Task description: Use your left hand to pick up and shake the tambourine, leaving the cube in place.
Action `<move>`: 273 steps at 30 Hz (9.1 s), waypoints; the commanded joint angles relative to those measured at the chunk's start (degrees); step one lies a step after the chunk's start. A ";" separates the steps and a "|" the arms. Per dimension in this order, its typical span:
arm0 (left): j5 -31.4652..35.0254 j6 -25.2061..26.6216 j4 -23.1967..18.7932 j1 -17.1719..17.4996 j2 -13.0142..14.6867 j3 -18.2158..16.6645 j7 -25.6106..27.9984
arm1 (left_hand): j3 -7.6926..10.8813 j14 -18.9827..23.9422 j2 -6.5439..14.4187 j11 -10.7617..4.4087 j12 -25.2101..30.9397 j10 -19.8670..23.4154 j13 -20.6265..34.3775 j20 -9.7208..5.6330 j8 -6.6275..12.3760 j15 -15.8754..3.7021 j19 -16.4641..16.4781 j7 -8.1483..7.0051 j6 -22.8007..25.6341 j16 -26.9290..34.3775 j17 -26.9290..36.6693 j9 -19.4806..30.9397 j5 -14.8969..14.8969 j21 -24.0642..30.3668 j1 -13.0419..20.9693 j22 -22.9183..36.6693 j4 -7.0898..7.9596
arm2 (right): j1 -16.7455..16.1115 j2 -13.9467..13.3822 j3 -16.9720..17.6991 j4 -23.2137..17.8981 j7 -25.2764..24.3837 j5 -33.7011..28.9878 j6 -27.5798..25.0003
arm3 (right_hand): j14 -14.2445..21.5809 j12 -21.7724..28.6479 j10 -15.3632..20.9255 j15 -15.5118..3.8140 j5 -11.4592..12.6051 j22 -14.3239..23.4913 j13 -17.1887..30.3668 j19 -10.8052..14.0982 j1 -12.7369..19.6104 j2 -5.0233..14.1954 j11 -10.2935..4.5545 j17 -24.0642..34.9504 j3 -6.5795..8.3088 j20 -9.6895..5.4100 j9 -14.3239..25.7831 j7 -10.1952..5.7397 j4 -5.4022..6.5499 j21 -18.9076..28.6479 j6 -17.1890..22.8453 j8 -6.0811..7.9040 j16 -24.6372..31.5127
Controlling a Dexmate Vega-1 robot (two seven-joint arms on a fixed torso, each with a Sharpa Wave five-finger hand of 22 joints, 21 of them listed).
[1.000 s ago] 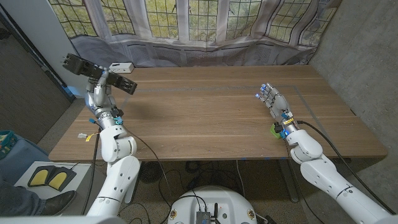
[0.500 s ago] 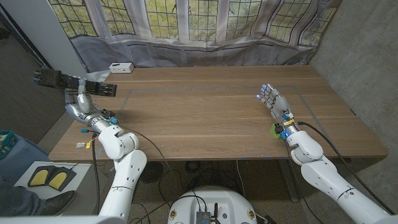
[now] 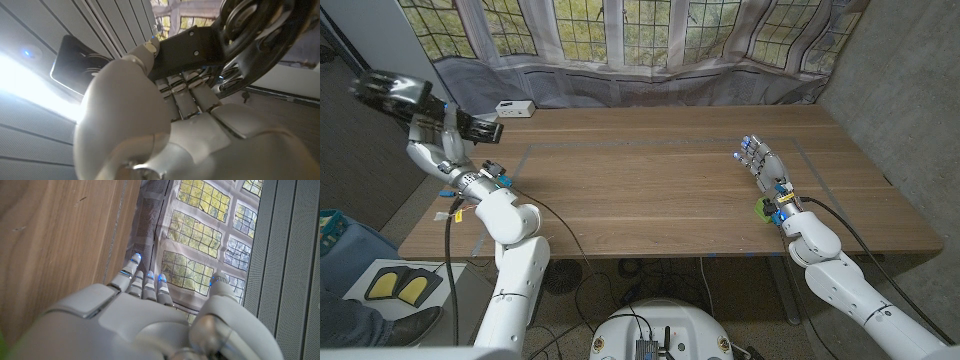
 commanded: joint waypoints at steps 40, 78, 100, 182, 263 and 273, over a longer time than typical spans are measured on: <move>59.98 68.27 -23.67 -15.85 40.96 30.17 -50.55 | 0.88 3.16 3.46 -0.35 -0.36 0.69 1.17 0.74 -0.37 -5.02 -1.41 -0.11 -0.61 -0.40 0.18 0.38 0.25 -0.09 -2.46 0.06 0.98 | -2.16 0.01 1.18 -1.18 -1.42 0.12 0.13 | 0.24 -0.27 0.43 0.18 0.10 0.12 0.22 0.31 0.23 -0.09 -0.24 0.20 -0.36 0.21 0.28 0.01 -0.02 -0.14 0.51 0.16 -0.03; 47.52 74.41 -25.37 -11.67 49.16 29.39 -40.02 | 1.09 2.80 3.50 -0.55 -0.62 0.80 1.77 0.95 -0.26 -4.87 -1.93 0.02 -0.52 -0.50 0.16 0.47 0.40 0.16 -2.44 0.04 0.90 | -0.11 0.89 0.49 0.91 0.38 0.98 0.85 | 0.22 -0.28 0.47 0.14 0.11 0.12 0.22 0.33 0.26 -0.06 -0.23 0.22 -0.44 0.23 0.28 0.03 -0.02 -0.13 0.53 0.16 -0.07; 44.71 76.36 -24.24 -12.41 51.21 31.09 -38.90 | 1.19 2.94 3.53 -0.47 -0.67 1.03 2.04 1.10 -0.24 -4.75 -2.15 0.16 -0.51 -0.39 0.17 0.50 0.47 0.32 -2.39 0.05 0.90 | -0.15 1.04 0.32 1.03 -0.41 0.57 0.50 | 0.25 -0.27 0.50 0.18 0.11 0.12 0.22 0.31 0.26 -0.04 -0.25 0.23 -0.50 0.24 0.27 -0.03 -0.01 -0.14 0.56 0.17 -0.07; 46.15 59.98 -10.81 -12.67 54.42 38.07 -32.49 | 1.45 1.89 3.53 0.56 -1.69 0.91 2.34 1.55 -0.09 -4.18 -3.15 0.80 -0.13 -0.39 0.46 0.55 0.44 1.02 -1.62 0.07 0.69 | -1.00 -0.23 0.39 -0.81 -1.76 0.00 -1.91 | 0.18 -0.31 0.48 0.24 0.11 0.12 0.23 0.25 0.30 0.01 -0.26 0.27 -0.68 0.28 0.28 -0.07 0.01 -0.16 0.52 0.15 -0.12; 51.16 58.32 -4.53 -14.00 51.93 39.93 -36.65 | -6.98 -21.02 -1.01 1.60 -5.45 -17.28 -0.75 5.09 -1.94 1.32 -19.59 -0.65 -15.85 -1.99 0.93 0.07 -1.48 -4.66 -10.40 -0.27 3.30 | -0.75 -0.50 -0.23 -1.96 -3.13 -0.66 -3.71 | 0.28 -0.30 0.54 0.26 0.13 0.12 0.24 0.22 0.42 0.10 -0.18 0.28 -0.80 0.37 0.28 -0.23 -0.02 -0.13 0.46 0.14 -0.10; 50.85 58.43 -5.56 -12.94 52.42 38.74 -35.27 | -9.75 -25.56 -1.62 2.38 -5.50 -22.51 -1.37 6.25 -2.28 2.41 -21.78 -0.26 -21.52 -2.06 0.64 -0.15 -1.49 -6.05 -14.97 -0.30 4.78 | -1.11 -0.36 -0.10 -2.05 -3.38 -0.60 -3.48 | 0.27 -0.30 0.54 0.24 0.14 0.13 0.24 0.20 0.43 0.13 -0.22 0.29 -0.81 0.35 0.28 -0.25 -0.01 -0.14 0.48 0.14 -0.10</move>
